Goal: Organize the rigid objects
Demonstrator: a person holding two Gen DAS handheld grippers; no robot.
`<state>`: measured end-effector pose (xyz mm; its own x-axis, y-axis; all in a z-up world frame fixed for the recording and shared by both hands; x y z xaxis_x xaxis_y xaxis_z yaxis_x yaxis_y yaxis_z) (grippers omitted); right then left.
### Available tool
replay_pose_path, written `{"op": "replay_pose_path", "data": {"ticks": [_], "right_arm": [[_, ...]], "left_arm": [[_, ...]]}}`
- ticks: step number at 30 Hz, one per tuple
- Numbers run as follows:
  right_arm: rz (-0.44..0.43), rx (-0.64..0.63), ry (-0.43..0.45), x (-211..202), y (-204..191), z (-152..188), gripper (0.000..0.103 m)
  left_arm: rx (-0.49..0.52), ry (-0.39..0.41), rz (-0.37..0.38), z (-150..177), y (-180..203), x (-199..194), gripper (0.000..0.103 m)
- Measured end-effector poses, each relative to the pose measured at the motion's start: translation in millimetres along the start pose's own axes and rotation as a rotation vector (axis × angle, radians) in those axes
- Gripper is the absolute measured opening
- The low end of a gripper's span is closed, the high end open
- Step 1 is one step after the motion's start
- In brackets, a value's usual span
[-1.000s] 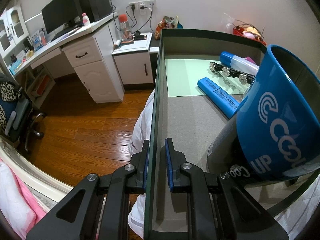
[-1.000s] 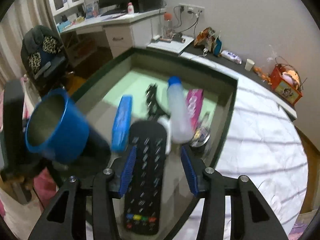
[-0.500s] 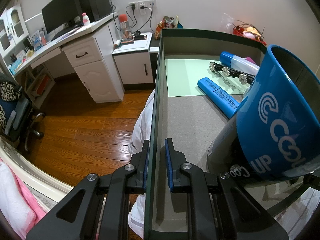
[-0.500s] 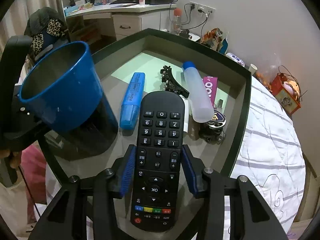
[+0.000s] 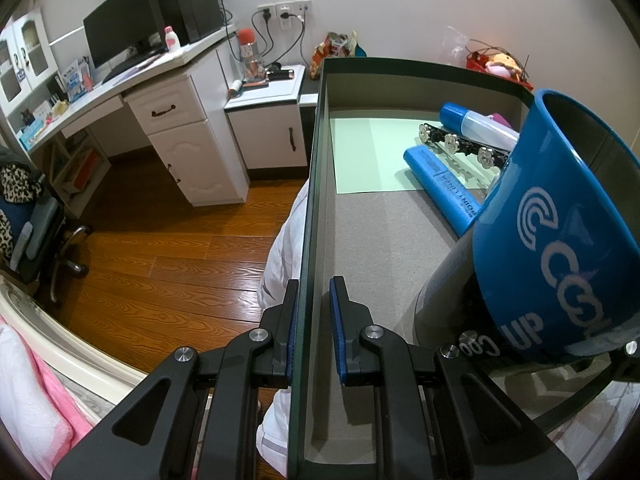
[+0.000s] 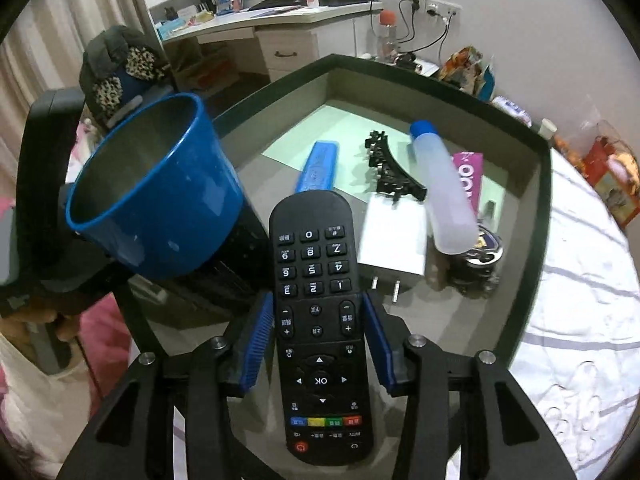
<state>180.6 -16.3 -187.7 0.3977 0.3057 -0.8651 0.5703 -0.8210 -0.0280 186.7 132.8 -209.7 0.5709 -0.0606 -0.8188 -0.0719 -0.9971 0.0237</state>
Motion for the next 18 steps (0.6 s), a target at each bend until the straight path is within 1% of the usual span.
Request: {"op": "replay_pose_path", "data": {"ticks": [4,6,12,14,18], "right_arm": [[-0.050,0.026,0.028,-0.2,5.3,-5.8,0.047],[-0.061,0.030,0.037,1.7,7.2,-8.8,0.047],[-0.016,0.026,0.044,8.8,12.9,-15.6,0.047],[-0.017,0.029,0.028,8.9,12.9,-15.5,0.047],[0.014,0.044,0.011,11.0,18.7,-21.6,0.047]], "left_arm": [[0.003,0.000,-0.003,-0.3,0.3,0.1,0.012],[0.002,0.000,-0.001,0.0,0.1,-0.3,0.012],[0.004,0.001,-0.003,-0.2,2.4,0.5,0.012],[0.003,0.000,-0.003,-0.2,2.4,0.6,0.012],[0.002,0.000,-0.001,-0.1,2.3,0.6,0.012]]}}
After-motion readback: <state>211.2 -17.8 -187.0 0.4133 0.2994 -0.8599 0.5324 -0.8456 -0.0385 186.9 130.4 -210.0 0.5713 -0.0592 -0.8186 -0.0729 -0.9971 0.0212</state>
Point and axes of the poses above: each gripper's, at about its wrist camera, not at the fingertips, and x roughly the way its jaws point, y to its right, z to its underside, the point moved 8 cm from there along x, roughly the way its jaws point, and after that the axes turned 6 degrees about z, right-handed, at the moved point
